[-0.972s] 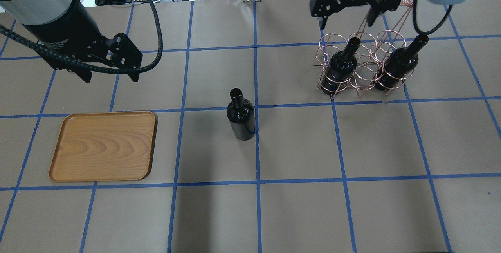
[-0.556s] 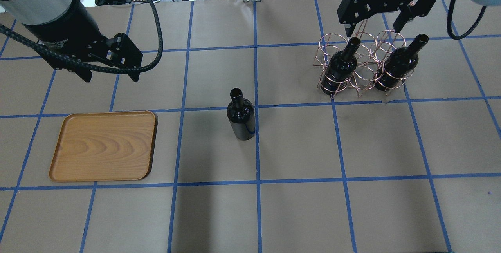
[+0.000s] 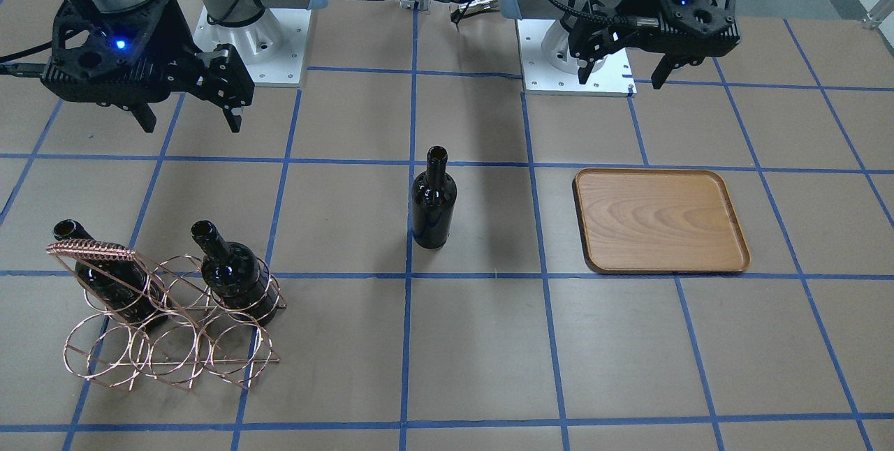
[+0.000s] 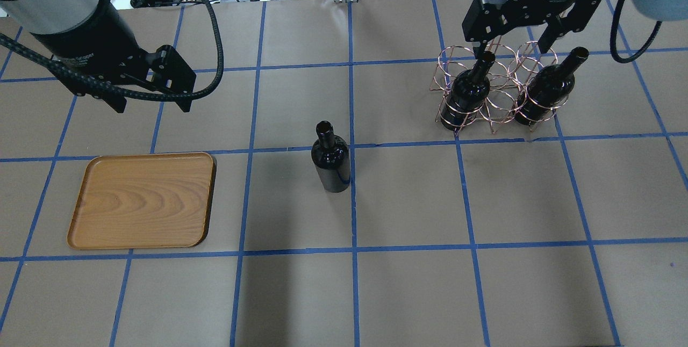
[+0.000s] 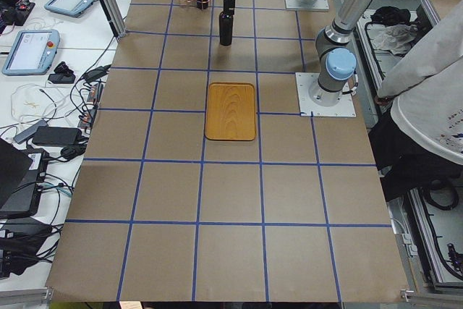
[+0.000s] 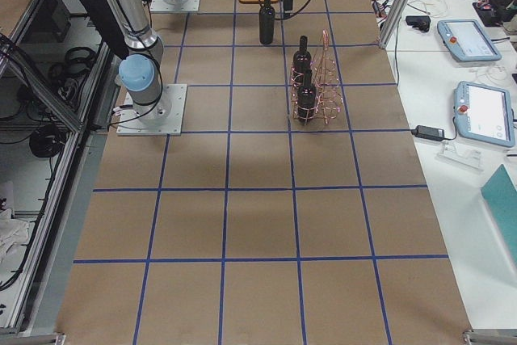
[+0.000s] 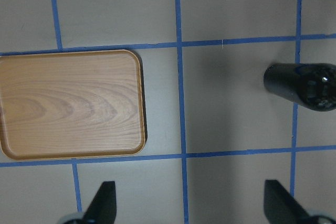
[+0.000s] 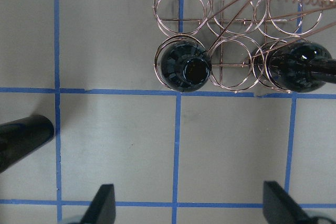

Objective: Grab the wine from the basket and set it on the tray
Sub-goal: 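Raise the right gripper back above the rack while the left arm starts moving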

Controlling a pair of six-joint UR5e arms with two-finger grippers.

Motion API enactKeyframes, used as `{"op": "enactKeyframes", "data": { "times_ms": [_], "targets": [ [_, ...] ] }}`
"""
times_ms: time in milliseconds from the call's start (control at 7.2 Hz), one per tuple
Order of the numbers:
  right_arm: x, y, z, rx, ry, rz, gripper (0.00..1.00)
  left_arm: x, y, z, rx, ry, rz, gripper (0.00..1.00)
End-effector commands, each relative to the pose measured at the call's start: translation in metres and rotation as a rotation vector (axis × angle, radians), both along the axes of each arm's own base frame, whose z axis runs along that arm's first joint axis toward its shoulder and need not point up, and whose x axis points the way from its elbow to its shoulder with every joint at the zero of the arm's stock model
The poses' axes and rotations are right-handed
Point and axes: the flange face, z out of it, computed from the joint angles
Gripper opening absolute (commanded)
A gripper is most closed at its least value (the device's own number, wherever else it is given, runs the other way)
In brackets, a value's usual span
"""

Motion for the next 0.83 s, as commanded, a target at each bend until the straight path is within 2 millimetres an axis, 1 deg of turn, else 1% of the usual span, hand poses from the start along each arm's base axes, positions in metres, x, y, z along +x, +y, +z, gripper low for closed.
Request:
{"op": "enactKeyframes", "data": {
  "times_ms": [0, 139, 278, 556, 694],
  "targets": [
    [0.0, 0.0, -0.001, 0.001, 0.003, 0.0, 1.0, -0.004, -0.004, -0.009, 0.006, 0.005, 0.032, 1.0],
    [0.0, 0.0, 0.0, 0.0, 0.002, 0.0, 1.0, -0.01, -0.015, -0.017, -0.005, 0.011, 0.138, 1.0],
    [0.0, 0.0, 0.0, -0.002, 0.003, 0.0, 1.0, -0.033, -0.024, -0.023, -0.053, 0.019, 0.166, 1.0],
    [0.0, 0.0, -0.001, 0.0, 0.005, 0.0, 1.0, -0.102, -0.024, -0.042, -0.072, 0.02, 0.162, 1.0],
    [-0.001, 0.0, 0.0, -0.003, 0.003, 0.0, 1.0, -0.127, -0.031, -0.058, -0.071, 0.035, 0.19, 1.0]
  ]
}}
